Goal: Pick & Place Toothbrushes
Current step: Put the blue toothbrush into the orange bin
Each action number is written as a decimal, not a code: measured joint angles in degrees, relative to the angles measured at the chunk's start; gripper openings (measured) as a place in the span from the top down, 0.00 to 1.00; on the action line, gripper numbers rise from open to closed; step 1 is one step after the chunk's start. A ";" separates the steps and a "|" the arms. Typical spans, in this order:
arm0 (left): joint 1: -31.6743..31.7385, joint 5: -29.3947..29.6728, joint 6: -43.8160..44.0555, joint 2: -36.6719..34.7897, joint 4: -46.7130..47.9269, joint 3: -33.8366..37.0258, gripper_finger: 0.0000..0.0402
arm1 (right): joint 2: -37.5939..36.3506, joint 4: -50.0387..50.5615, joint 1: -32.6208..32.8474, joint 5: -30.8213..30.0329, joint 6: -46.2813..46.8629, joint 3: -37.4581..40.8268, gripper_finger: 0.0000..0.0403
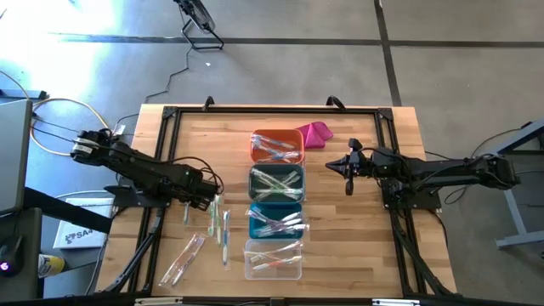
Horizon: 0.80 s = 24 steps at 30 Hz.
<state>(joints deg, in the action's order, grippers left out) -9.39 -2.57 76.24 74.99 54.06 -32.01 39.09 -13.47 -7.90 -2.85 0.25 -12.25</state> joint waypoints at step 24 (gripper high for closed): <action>0.00 -2.06 -2.92 0.08 -2.05 0.07 0.68 | 0.00 0.00 0.00 0.00 0.00 0.00 0.99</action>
<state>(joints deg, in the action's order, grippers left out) -9.39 -4.63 73.32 75.07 52.01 -31.94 39.09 -13.47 -7.90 -2.85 0.25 -12.25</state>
